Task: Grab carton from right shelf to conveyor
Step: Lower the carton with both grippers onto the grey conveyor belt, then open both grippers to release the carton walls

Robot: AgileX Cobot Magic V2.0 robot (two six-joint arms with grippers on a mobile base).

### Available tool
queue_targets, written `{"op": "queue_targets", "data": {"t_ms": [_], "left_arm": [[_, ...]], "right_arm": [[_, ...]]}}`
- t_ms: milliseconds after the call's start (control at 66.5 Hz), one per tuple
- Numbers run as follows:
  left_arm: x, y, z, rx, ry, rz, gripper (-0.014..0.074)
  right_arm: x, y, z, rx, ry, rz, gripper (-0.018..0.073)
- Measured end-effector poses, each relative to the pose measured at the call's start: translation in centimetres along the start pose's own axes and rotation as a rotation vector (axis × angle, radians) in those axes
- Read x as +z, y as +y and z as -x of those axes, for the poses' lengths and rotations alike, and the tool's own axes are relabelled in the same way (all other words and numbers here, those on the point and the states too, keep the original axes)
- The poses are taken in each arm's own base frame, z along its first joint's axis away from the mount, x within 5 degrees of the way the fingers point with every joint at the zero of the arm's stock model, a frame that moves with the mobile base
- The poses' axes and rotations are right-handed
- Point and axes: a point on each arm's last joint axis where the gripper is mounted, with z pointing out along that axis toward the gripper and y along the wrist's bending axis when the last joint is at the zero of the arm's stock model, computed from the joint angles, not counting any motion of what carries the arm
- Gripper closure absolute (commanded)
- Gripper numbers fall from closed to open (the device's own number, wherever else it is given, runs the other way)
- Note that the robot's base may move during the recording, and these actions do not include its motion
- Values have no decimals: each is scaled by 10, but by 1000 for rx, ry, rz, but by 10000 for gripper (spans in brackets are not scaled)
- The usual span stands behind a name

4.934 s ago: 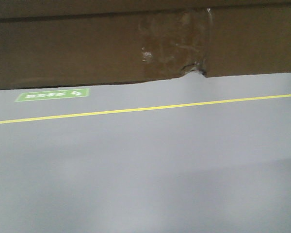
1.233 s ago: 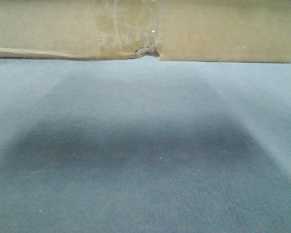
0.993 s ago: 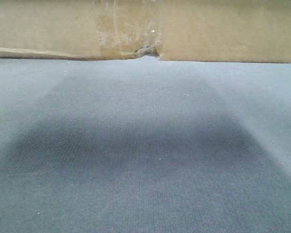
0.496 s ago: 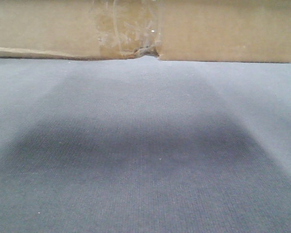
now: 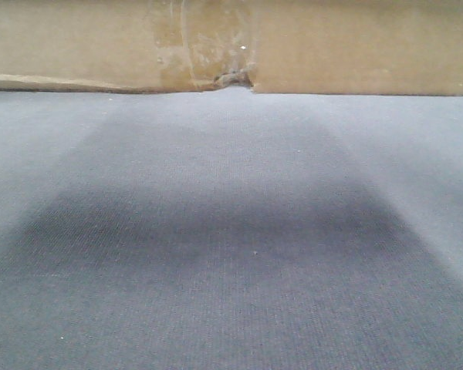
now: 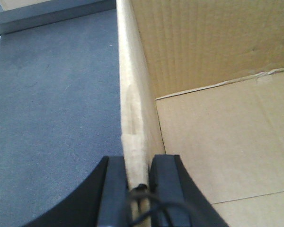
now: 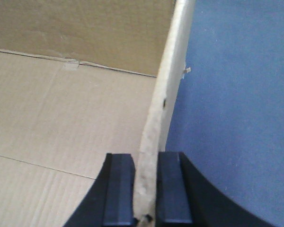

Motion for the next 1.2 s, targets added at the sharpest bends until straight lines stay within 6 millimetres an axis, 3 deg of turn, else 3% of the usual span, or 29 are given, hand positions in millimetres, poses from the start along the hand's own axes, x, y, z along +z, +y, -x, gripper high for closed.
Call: {"op": "queue_targets", "data": {"t_ms": [286, 572, 797, 1038, 1128, 1203], "left_arm": [[7, 3, 1, -49, 9, -40, 614], [67, 15, 2, -121, 98, -95, 614], [118, 3, -12, -75, 178, -70, 614], [160, -14, -32, -24, 230, -74, 609], [168, -18, -36, -14, 222, -82, 548], [173, -19, -39, -8, 213, -88, 424]], "right_arm": [[5, 0, 1, 0, 1, 0, 627], [68, 0, 3, 0, 76, -10, 627], [135, -3, -5, 0, 149, -29, 627], [178, -9, -16, -25, 206, -64, 627], [186, -10, -19, -38, 212, -74, 609], [188, -11, -18, -40, 203, -76, 505]]}}
